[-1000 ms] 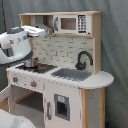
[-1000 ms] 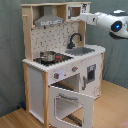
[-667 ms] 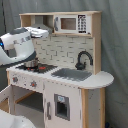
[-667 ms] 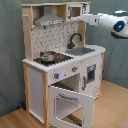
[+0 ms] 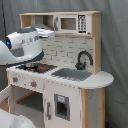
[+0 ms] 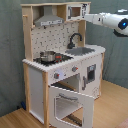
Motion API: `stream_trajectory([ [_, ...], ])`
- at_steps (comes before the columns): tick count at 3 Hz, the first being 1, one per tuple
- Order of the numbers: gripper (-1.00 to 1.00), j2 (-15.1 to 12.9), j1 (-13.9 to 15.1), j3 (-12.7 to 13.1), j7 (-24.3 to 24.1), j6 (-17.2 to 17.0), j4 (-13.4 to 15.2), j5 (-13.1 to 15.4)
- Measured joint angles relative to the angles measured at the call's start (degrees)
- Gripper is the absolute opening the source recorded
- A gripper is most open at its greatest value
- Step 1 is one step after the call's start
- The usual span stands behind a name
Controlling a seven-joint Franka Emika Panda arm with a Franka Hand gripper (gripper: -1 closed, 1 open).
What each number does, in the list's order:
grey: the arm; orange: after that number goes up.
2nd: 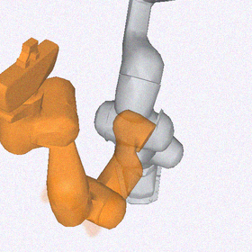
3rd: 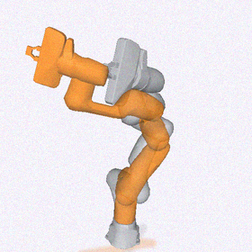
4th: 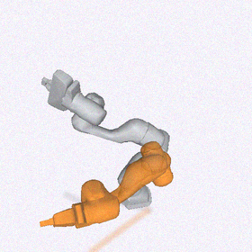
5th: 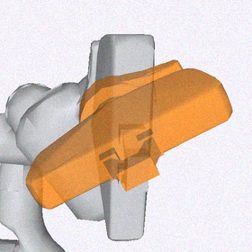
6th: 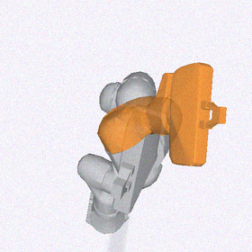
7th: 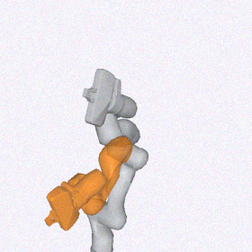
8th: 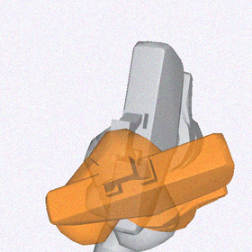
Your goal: Play with the kitchen
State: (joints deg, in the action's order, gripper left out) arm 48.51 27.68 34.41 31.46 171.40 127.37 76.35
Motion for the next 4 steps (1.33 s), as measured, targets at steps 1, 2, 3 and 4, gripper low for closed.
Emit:
stream_trajectory([
  [1, 1.0, -1.7, 2.6, 0.0, 0.0, 5.1, -0.5, 0.0],
  [2, 1.0, -5.3, 3.9, 3.6, 0.1, 6.3, -3.2, 0.0],
  [3, 1.0, -8.0, 6.9, 5.9, 1.2, 6.3, -7.2, 0.0],
  [4, 1.0, -11.1, 10.1, 7.7, 3.2, 6.3, -10.3, 0.0],
])
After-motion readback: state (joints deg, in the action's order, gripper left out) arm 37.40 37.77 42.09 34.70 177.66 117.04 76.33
